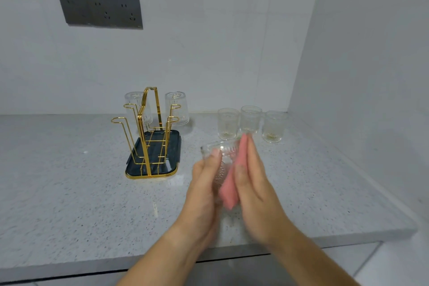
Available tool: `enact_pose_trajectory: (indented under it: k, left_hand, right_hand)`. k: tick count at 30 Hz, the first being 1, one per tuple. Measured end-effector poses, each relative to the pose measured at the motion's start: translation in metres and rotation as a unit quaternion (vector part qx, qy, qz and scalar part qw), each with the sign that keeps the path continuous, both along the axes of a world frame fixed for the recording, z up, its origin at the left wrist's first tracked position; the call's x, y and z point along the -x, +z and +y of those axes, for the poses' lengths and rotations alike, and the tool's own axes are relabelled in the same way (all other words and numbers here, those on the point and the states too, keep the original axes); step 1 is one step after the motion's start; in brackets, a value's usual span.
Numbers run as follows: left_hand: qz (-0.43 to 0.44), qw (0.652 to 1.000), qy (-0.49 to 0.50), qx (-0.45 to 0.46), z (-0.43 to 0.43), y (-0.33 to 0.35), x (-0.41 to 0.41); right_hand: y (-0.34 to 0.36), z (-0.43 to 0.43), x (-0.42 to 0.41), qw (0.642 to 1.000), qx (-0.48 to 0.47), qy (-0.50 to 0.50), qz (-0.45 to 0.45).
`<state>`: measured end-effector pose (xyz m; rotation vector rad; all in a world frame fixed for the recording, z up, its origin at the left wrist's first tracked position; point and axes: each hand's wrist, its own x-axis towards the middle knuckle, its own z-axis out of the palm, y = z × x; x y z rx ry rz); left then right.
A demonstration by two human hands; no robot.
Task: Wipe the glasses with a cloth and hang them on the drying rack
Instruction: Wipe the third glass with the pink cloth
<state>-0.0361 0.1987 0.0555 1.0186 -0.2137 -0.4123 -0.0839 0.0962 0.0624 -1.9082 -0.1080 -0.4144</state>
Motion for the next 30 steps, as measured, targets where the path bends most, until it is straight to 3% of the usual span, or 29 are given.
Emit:
enact_pose_trajectory:
  k: [5,11,19,27,30]
  left_hand:
    - [0.006,0.999,0.039,0.003,0.008,0.001,-0.004]
    - [0.004,1.000,0.003,0.001,0.002,-0.008,0.000]
    - [-0.046,0.999,-0.007,-0.007,0.014,0.004,-0.003]
    - [0.004,0.998,-0.063,0.020,0.009,-0.002,-0.002]
    - [0.009,0.997,-0.068,0.038,0.009,0.001,-0.006]
  right_hand:
    - [-0.027,0.009,0.014,0.998,0.061,0.002,-0.007]
    - [0.012,-0.011,-0.006,0.994,-0.105,-0.006,0.020]
    - [-0.027,0.011,0.015,1.000,0.011,0.020,0.000]
    - [0.013,-0.011,-0.015,0.994,-0.111,0.000,0.022]
    - [0.009,0.001,-0.009,0.996,-0.088,0.013,0.029]
